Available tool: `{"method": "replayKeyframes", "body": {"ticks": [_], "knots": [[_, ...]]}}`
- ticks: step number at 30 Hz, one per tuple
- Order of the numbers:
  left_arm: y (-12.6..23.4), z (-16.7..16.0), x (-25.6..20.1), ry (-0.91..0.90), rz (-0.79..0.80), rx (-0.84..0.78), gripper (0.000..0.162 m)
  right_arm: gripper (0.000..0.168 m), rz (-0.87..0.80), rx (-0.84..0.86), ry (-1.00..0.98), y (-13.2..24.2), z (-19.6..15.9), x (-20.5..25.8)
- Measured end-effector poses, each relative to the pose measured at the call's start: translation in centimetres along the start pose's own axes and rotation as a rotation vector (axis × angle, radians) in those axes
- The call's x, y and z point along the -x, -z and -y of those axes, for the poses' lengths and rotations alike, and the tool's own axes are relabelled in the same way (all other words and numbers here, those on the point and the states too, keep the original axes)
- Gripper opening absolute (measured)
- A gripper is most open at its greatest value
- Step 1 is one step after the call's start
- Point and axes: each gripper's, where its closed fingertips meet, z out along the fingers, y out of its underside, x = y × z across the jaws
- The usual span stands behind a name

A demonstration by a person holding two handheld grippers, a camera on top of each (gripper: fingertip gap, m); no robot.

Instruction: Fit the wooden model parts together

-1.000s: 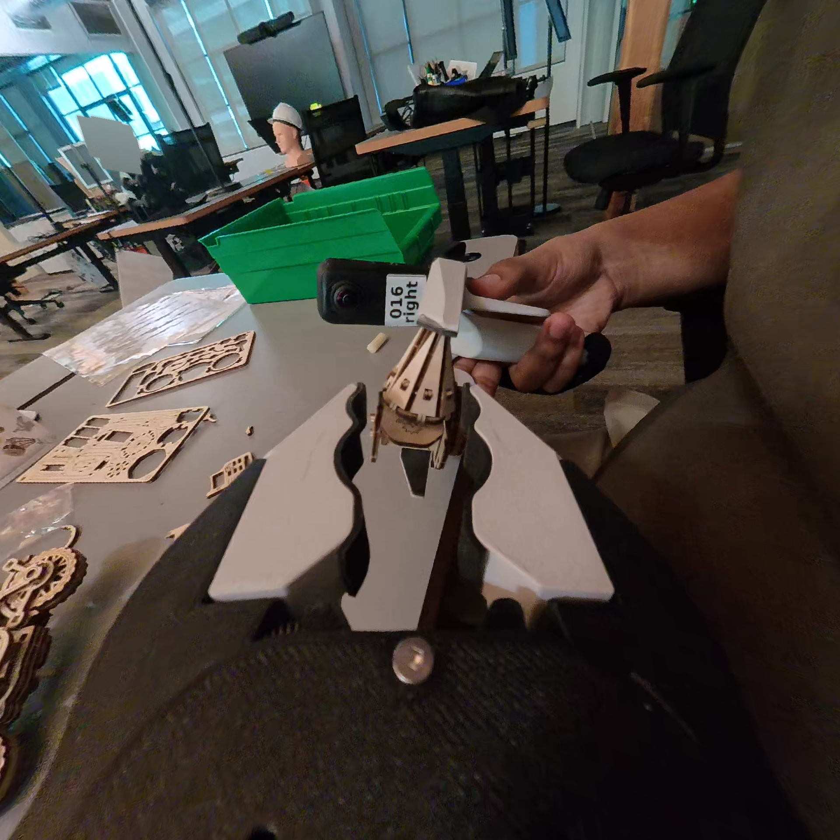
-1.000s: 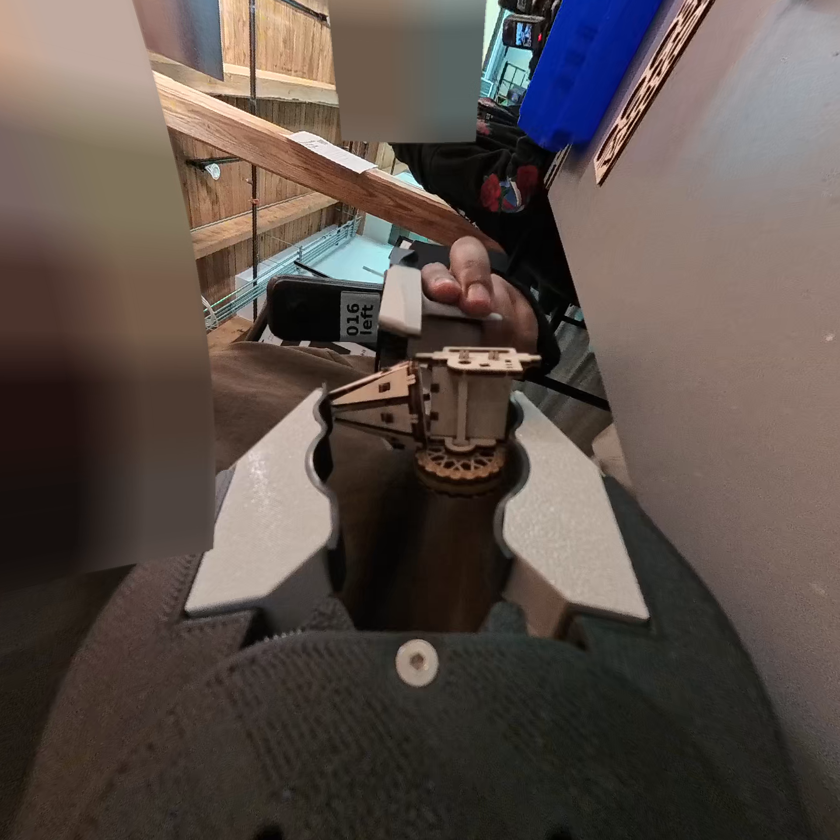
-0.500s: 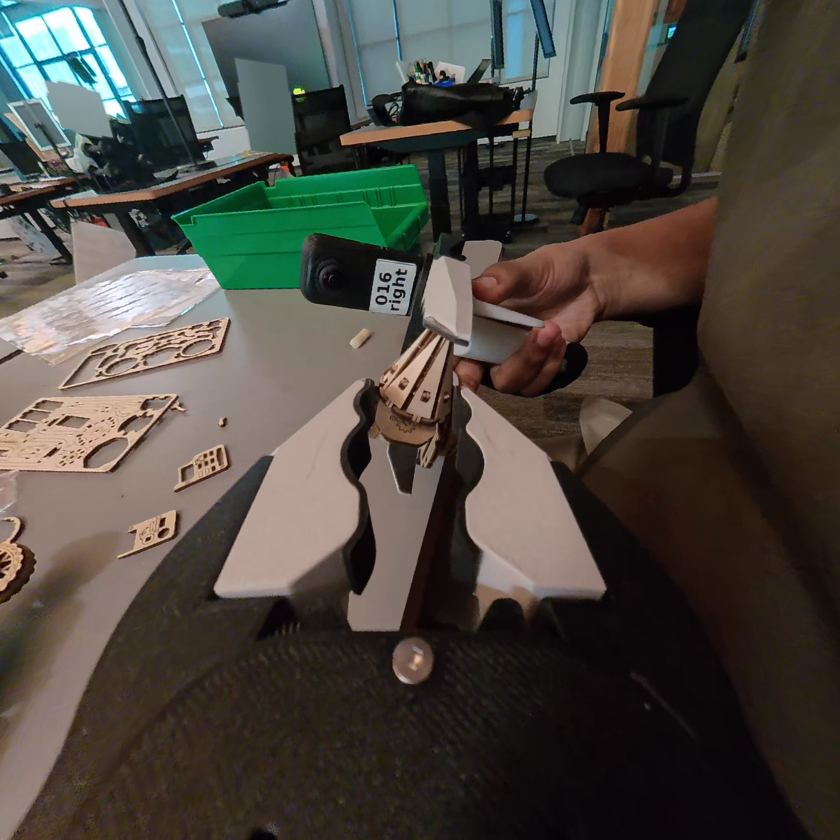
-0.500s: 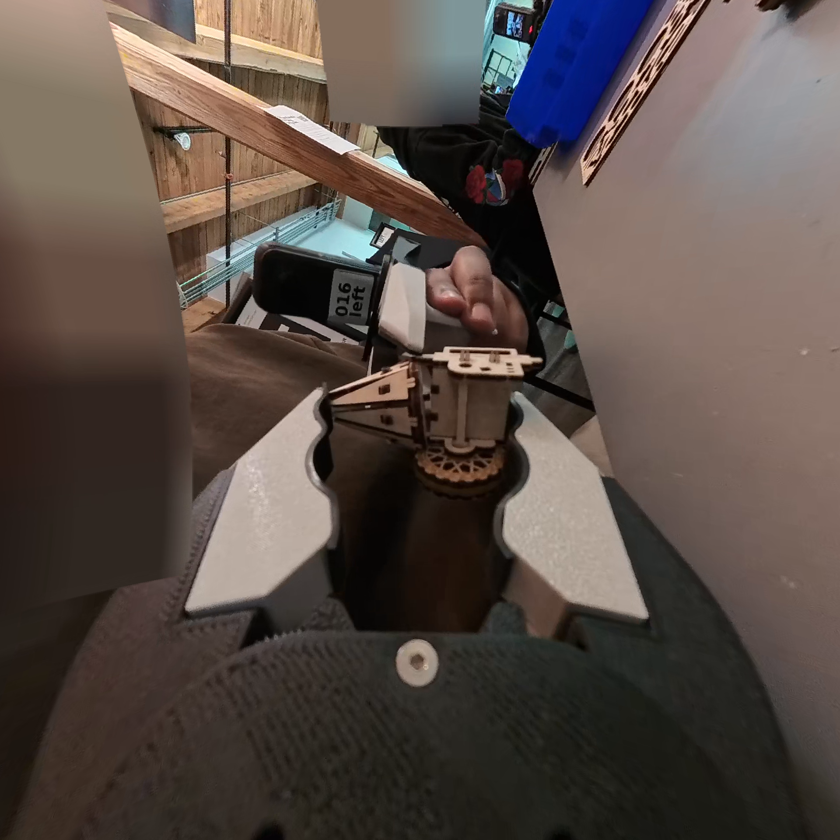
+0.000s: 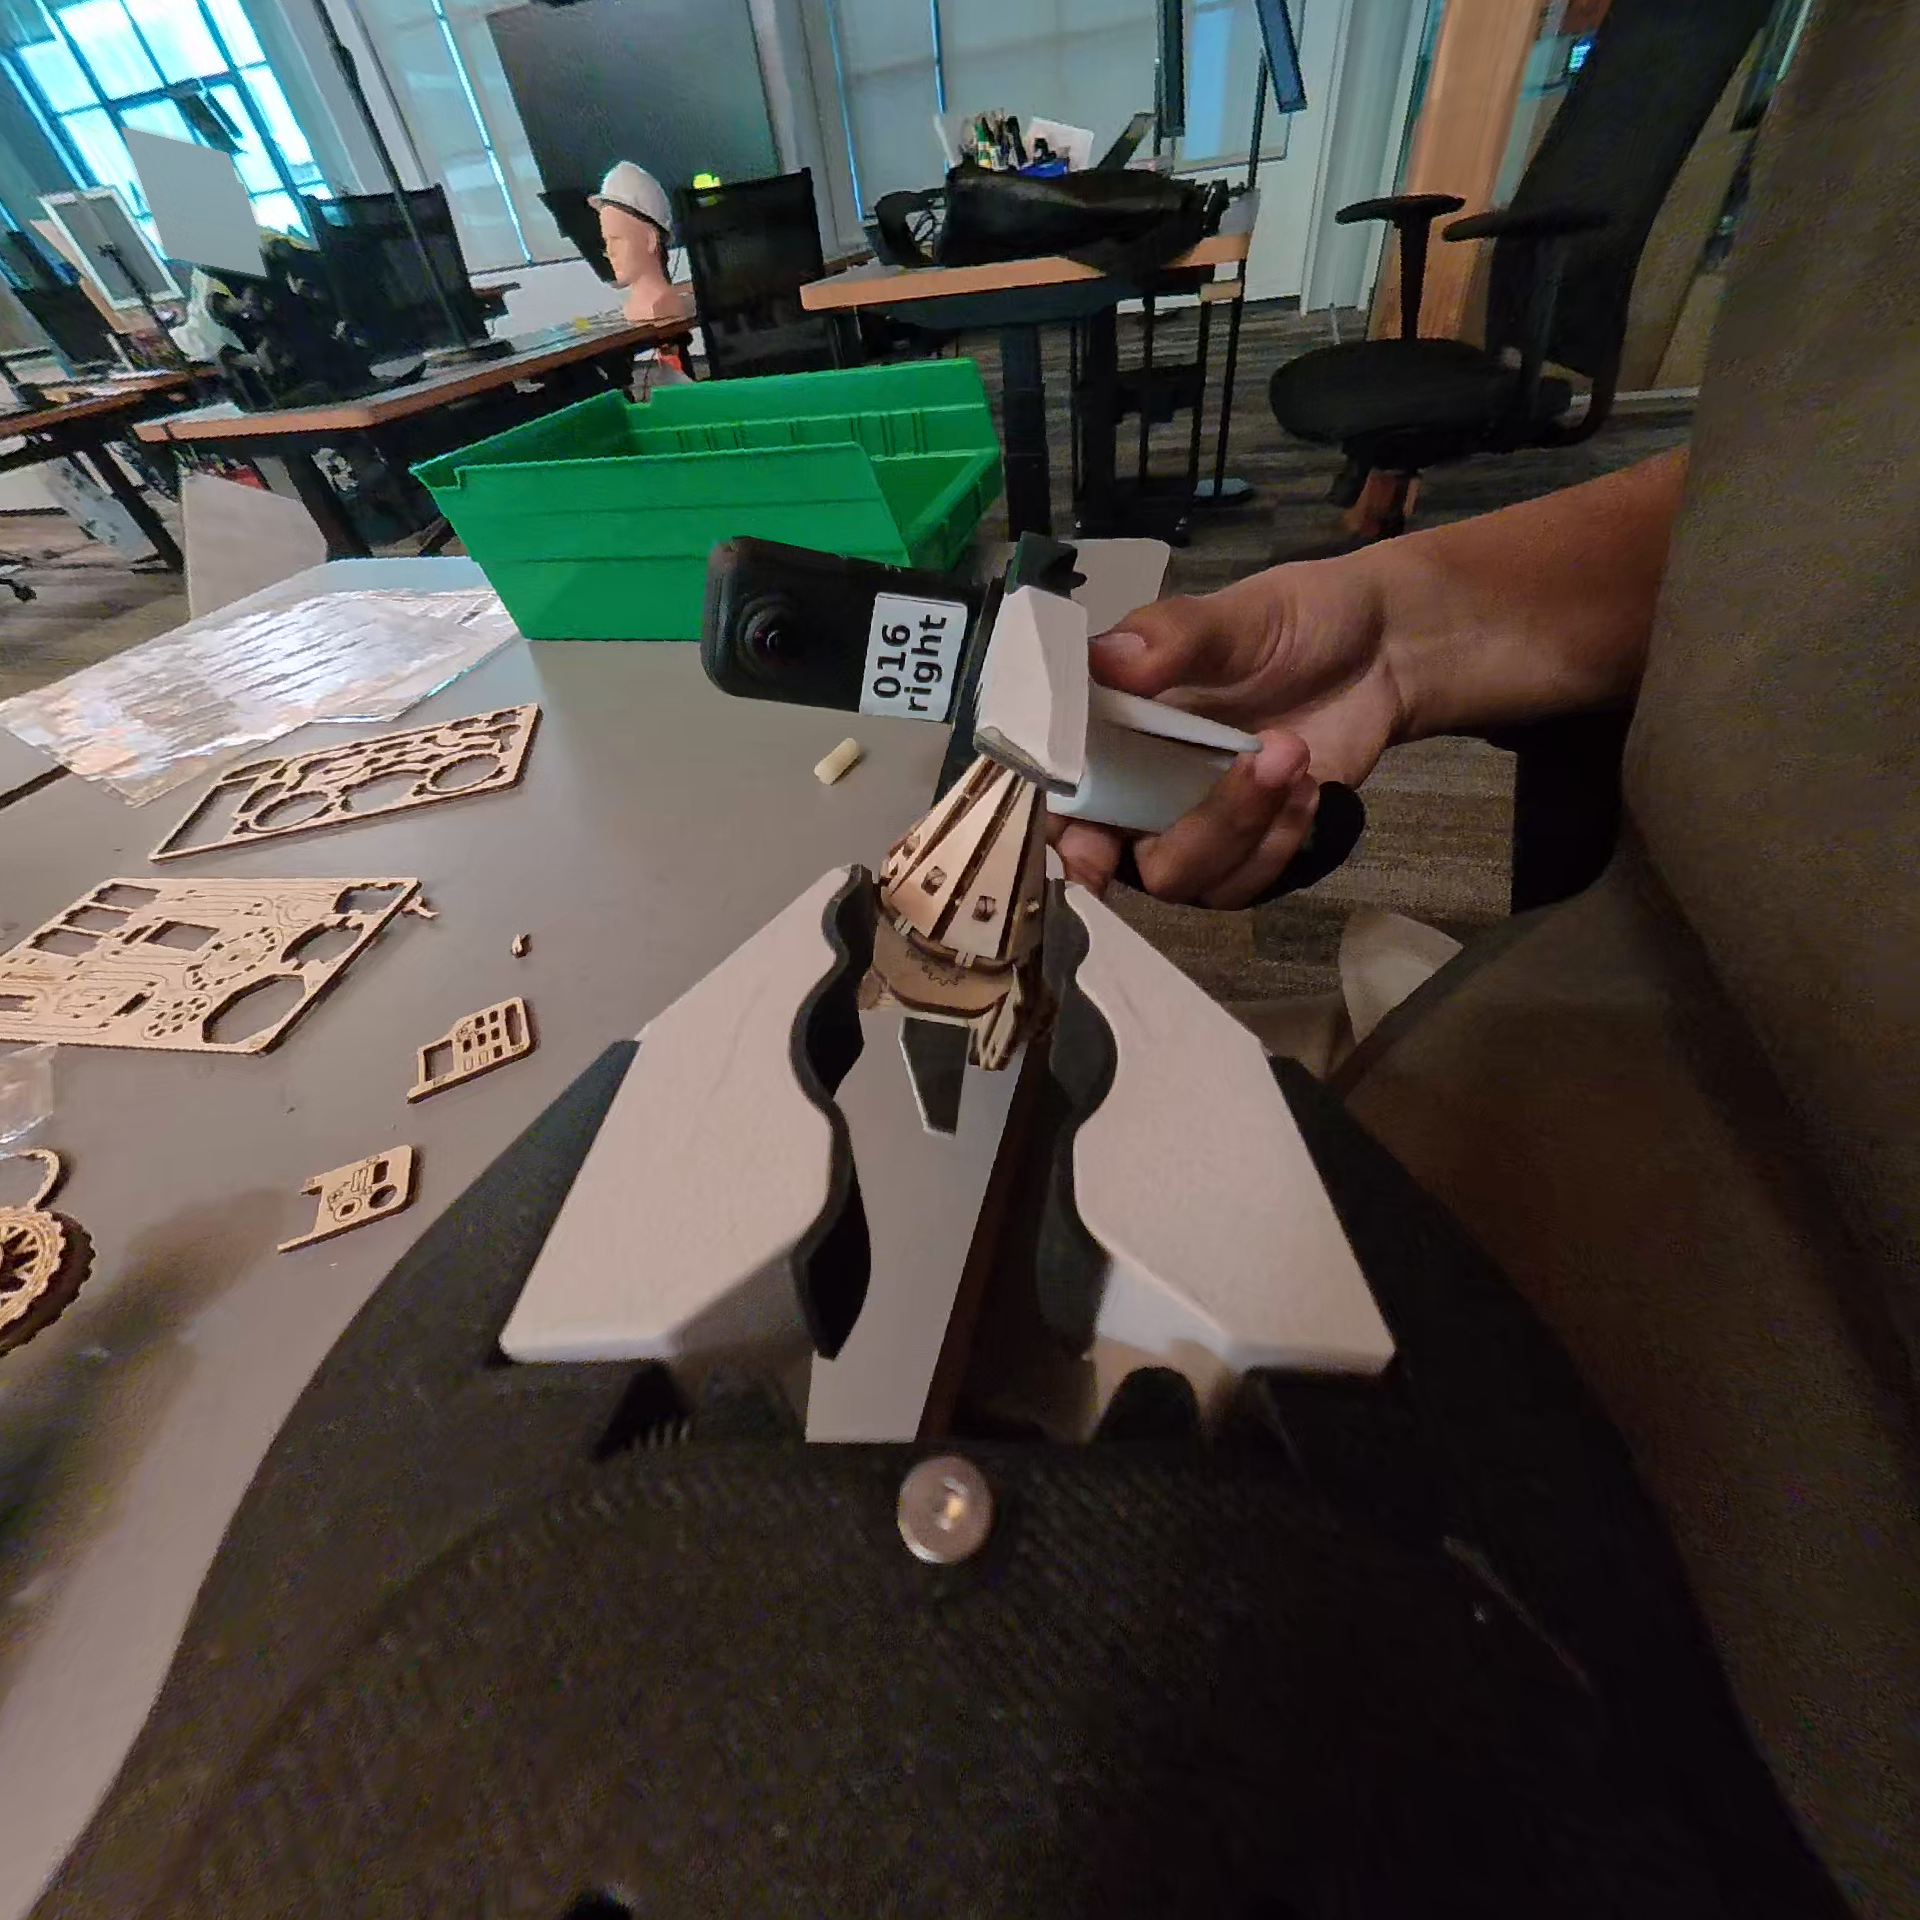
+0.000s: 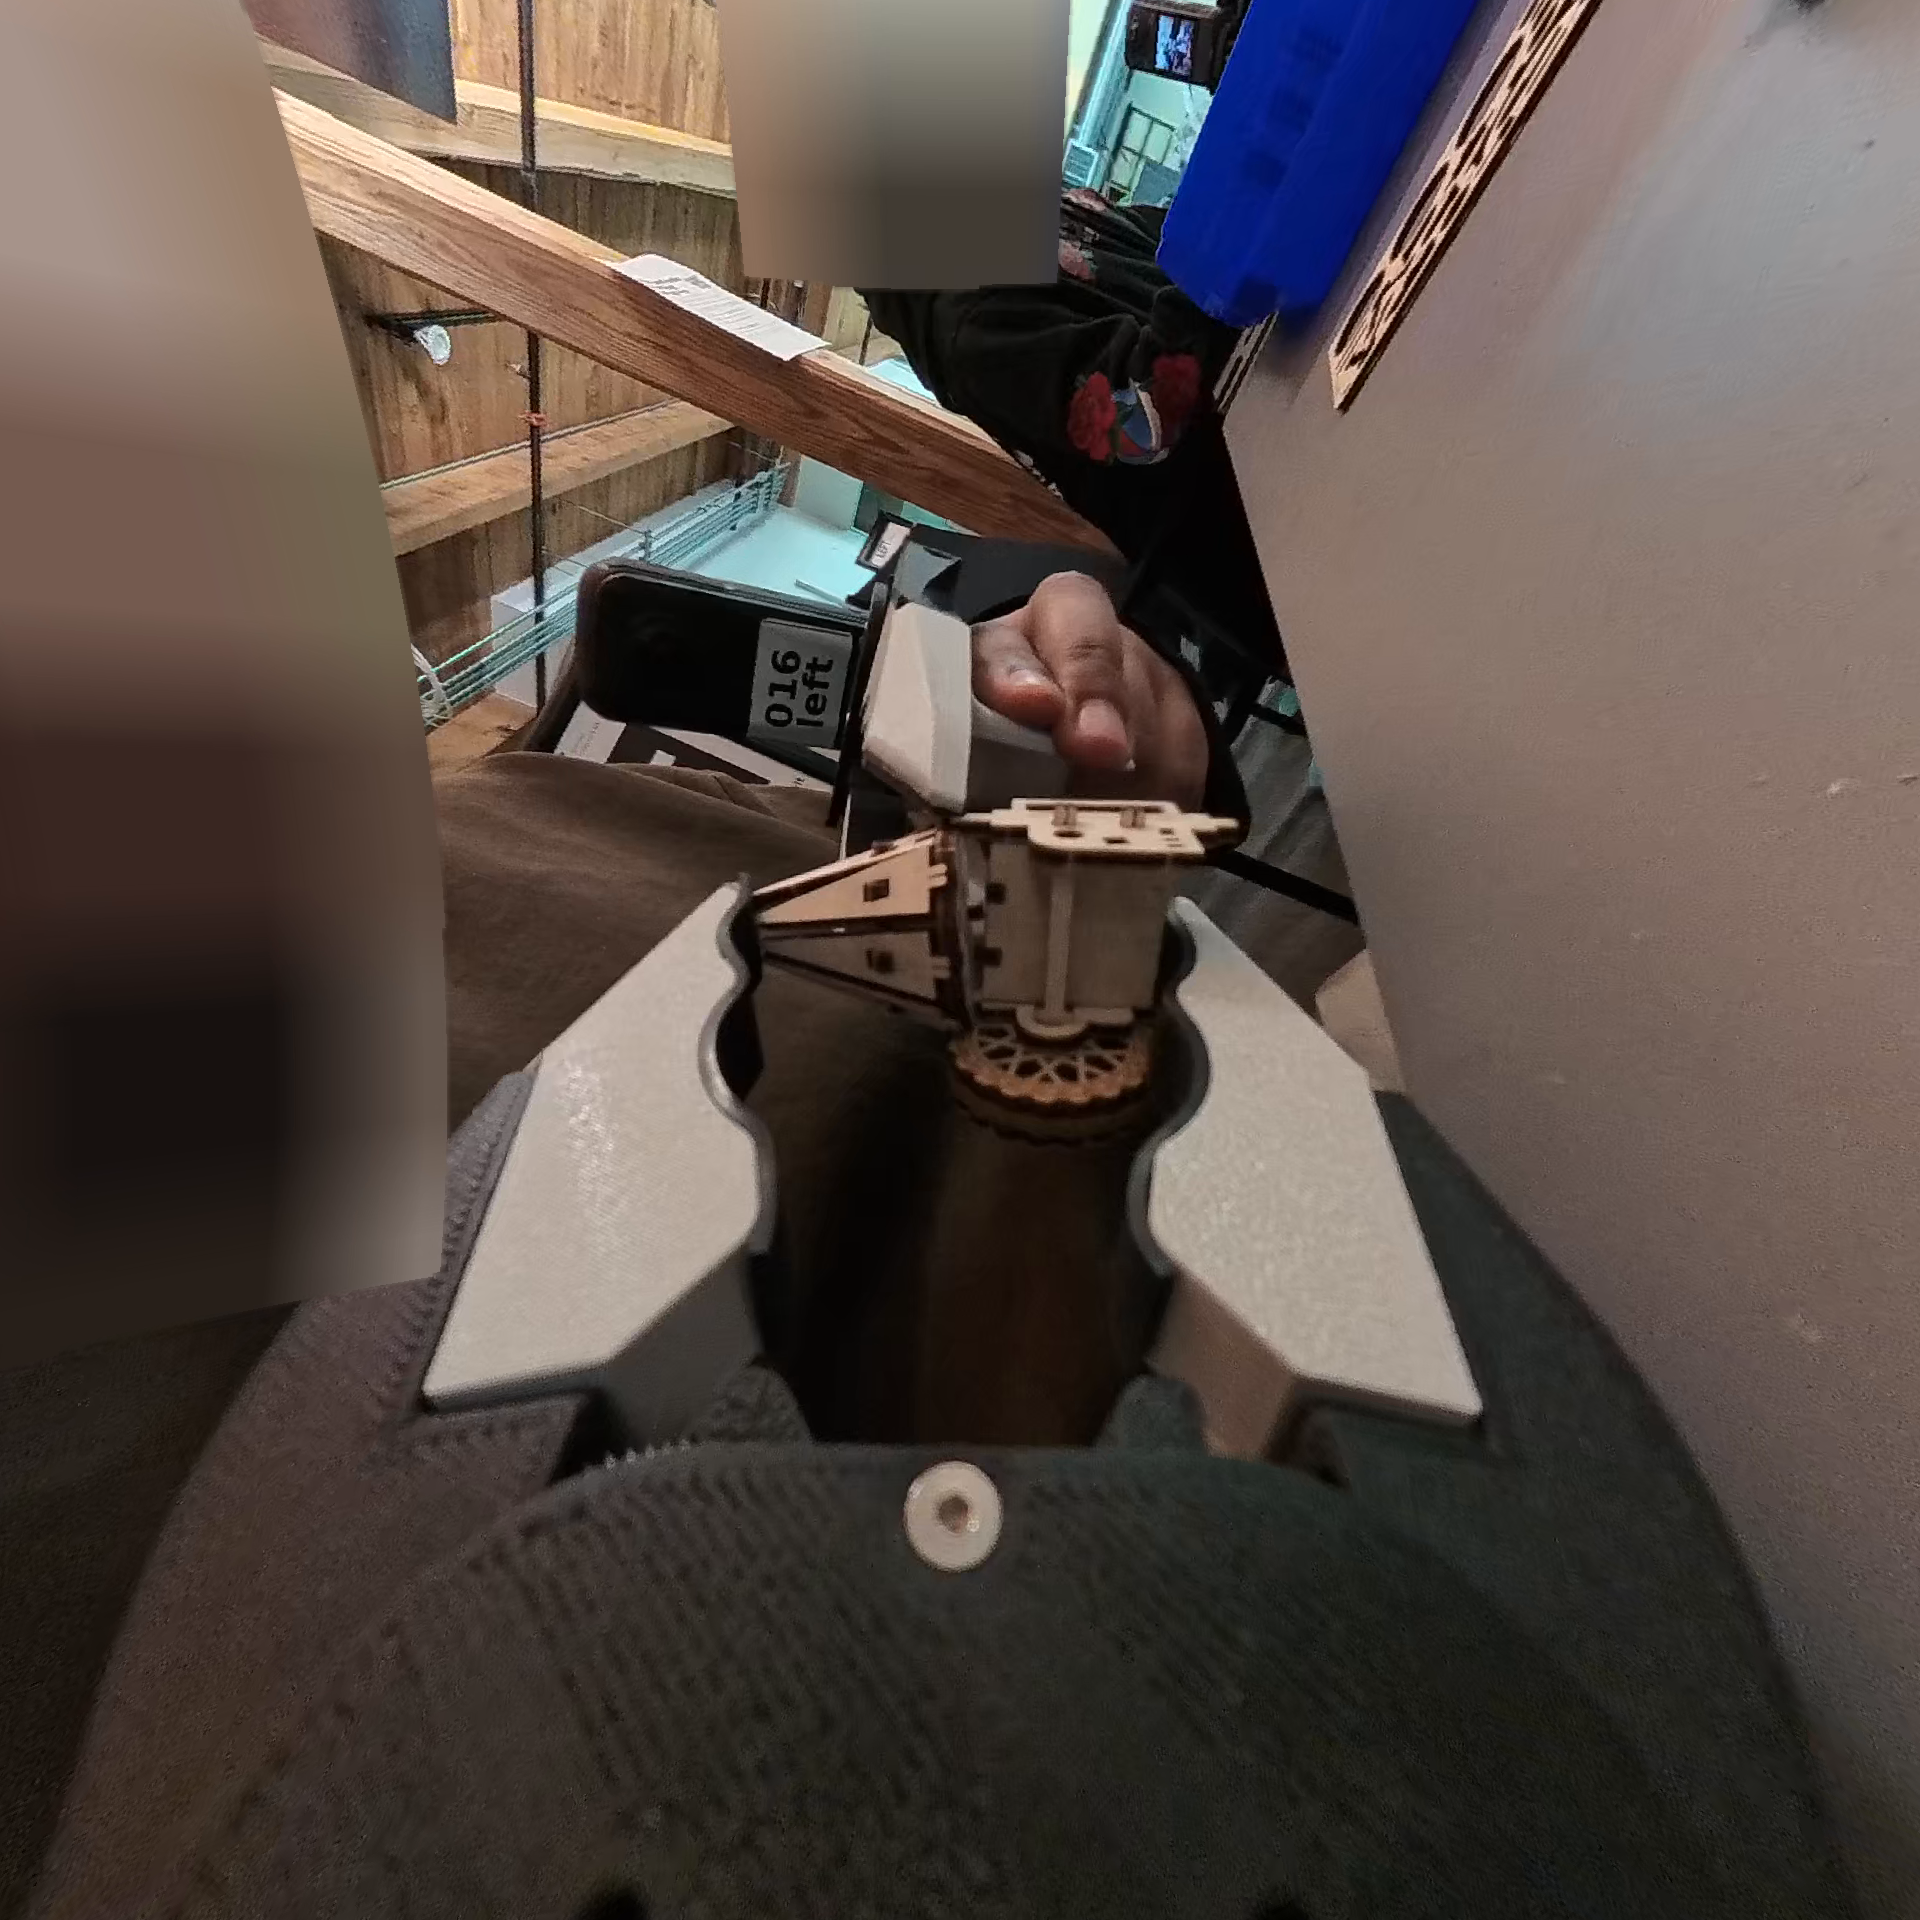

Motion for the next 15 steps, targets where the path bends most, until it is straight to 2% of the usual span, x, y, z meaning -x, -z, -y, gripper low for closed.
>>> {"method": "replayKeyframes", "body": {"ticks": [15], "knots": [[-0.10, -0.14, 0.22, 0.012, 0.000, 0.006, 0.028, 0.073, 0.018, -0.006, -0.016, 0.08, 0.22, -0.22]]}}
